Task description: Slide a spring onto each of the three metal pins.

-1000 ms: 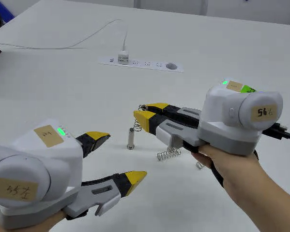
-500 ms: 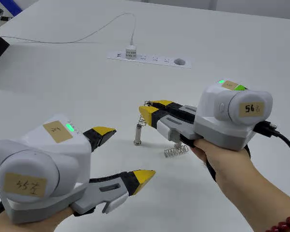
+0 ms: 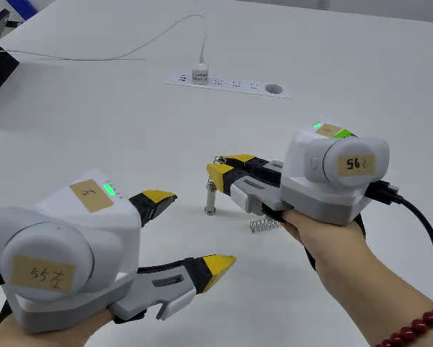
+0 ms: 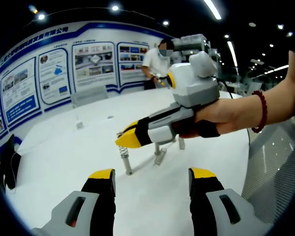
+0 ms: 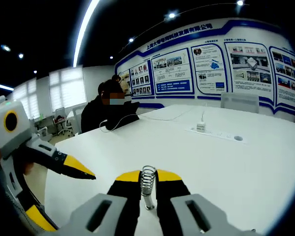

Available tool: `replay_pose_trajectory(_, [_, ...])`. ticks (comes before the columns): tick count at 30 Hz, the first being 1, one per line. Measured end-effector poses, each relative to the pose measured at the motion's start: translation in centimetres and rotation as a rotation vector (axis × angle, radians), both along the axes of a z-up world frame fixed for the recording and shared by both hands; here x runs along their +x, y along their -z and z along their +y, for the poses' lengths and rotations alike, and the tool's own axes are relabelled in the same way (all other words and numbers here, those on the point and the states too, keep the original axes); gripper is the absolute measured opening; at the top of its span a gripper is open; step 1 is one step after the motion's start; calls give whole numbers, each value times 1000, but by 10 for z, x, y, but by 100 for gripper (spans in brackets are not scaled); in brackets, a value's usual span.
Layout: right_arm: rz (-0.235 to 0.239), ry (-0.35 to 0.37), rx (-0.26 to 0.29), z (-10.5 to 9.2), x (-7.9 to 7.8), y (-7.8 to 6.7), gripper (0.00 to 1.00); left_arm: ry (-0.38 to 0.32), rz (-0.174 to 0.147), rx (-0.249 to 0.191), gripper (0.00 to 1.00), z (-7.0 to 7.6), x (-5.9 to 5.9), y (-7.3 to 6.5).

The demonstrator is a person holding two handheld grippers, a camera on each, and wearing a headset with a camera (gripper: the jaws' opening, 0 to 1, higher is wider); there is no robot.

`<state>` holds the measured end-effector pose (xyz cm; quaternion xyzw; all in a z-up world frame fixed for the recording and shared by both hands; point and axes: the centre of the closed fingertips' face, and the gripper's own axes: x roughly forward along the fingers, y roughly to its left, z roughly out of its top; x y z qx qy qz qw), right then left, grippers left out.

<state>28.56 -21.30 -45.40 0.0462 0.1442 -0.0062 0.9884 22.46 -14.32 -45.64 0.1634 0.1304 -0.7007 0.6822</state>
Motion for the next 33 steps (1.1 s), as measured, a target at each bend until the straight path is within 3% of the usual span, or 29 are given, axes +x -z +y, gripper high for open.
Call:
replay_pose_trajectory(11, [58, -15, -77, 6, 0, 11, 12, -2, -4, 5, 60, 1, 0, 1])
replay_pose_trajectory(33, [154, -3, -46, 10, -2, 42, 12, 1, 7, 18, 58, 3, 0, 5])
